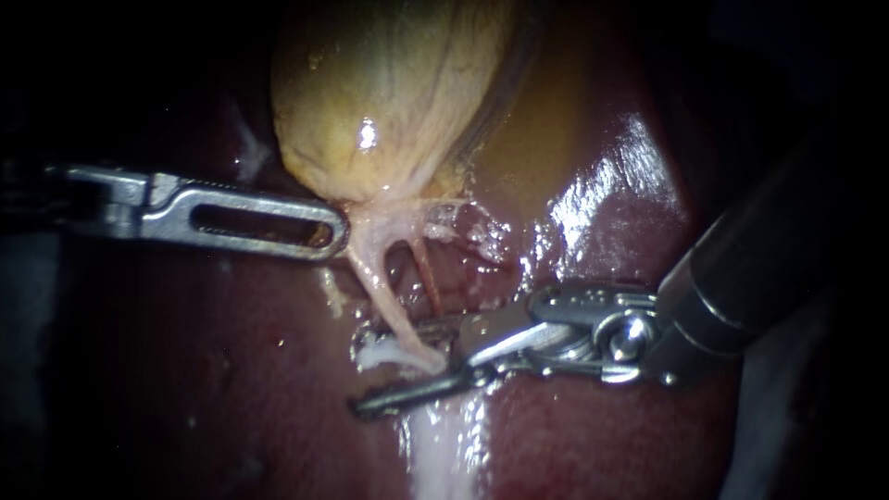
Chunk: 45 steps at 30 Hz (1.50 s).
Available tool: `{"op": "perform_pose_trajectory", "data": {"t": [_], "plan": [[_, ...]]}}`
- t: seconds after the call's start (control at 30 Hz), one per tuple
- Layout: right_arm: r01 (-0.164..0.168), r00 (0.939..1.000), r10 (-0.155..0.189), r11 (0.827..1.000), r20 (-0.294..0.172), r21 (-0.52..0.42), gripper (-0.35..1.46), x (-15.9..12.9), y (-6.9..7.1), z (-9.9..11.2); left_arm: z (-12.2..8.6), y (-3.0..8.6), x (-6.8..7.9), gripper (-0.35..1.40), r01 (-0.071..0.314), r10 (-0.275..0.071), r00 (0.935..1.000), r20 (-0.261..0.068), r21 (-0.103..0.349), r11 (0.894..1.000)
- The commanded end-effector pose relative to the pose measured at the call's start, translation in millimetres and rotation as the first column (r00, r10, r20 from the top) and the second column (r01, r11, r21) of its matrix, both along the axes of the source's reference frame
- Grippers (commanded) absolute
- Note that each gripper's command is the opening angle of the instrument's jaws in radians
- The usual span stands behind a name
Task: Going back first clip left tube
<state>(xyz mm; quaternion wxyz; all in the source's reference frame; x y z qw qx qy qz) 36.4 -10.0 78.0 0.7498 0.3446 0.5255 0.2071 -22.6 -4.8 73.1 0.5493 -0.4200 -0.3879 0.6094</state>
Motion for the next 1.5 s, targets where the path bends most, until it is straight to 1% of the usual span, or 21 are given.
{"op": "perform_pose_trajectory", "data": {"t": [0.03,0.1,0.23,0.43,0.47,0.67,0.73,0.87,1.03,1.2,1.37,1.5], "plan": [[-0.002,1.0000,0.002,1.000,0.000,-0.005,0.50,-0.1,0.1,0.0,-0.1,0.0,0.0,-0.35,0.000,0.000,1.0000,0.000,0.000,1.000],[0.002,1.0000,-0.002,1.000,-0.005,-0.020,0.50,-0.1,0.3,-0.2,-0.1,0.0,0.0,-0.35,0.000,0.000,1.0000,0.000,0.000,1.000],[0.000,1.0000,0.000,1.000,-0.004,-0.019,0.50,-0.6,0.5,-0.4,-0.1,0.0,0.1,-0.35,0.000,0.000,1.0000,0.000,0.000,1.000],[0.000,1.0000,0.000,1.000,-0.004,-0.020,0.50,-1.0,0.4,-0.5,-0.1,0.0,0.2,-0.35,0.000,0.000,1.0000,0.000,0.000,1.000],[0.005,1.0000,-0.005,1.000,-0.007,-0.018,0.50,-1.1,0.4,-0.6,-0.2,0.0,0.2,-0.35,0.000,0.000,1.0000,0.000,0.000,1.000],[0.008,0.9999,-0.009,1.000,-0.009,-0.016,0.50,-2.0,0.4,-0.9,-0.2,0.0,0.3,-0.35,-0.001,0.001,1.0000,0.000,0.000,1.000],[0.013,0.9998,-0.013,1.000,-0.013,-0.018,0.50,-2.7,0.7,-1.1,-0.2,0.0,0.3,-0.35,-0.001,0.001,1.0000,0.000,0.000,1.000],[0.030,0.9988,-0.033,0.996,-0.036,-0.082,0.50,-4.3,1.6,-2.1,-0.2,0.0,0.3,-0.35,-0.001,0.001,1.0000,0.001,0.000,1.000],[0.028,0.9984,-0.034,0.992,-0.044,-0.126,0.50,-6.0,2.7,-3.6,-0.1,0.0,0.3,-0.35,-0.001,0.001,1.0000,0.000,0.000,1.000],[0.040,0.9968,-0.051,0.986,-0.061,-0.164,0.50,-7.9,3.6,-5.3,-0.1,-0.1,0.3,-0.35,-0.001,0.001,1.0000,0.000,-0.001,1.000],[0.035,0.9968,-0.048,0.981,-0.063,-0.193,0.50,-9.6,4.5,-6.8,-0.1,-0.1,0.3,-0.35,-0.001,0.001,1.0000,0.000,-0.001,1.000],[0.025,0.9975,-0.039,0.977,-0.059,-0.214,0.50,-11.3,5.7,-7.9,0.0,-0.1,0.3,-0.35,-0.001,0.001,1.0000,0.000,-0.001,1.000]]}}
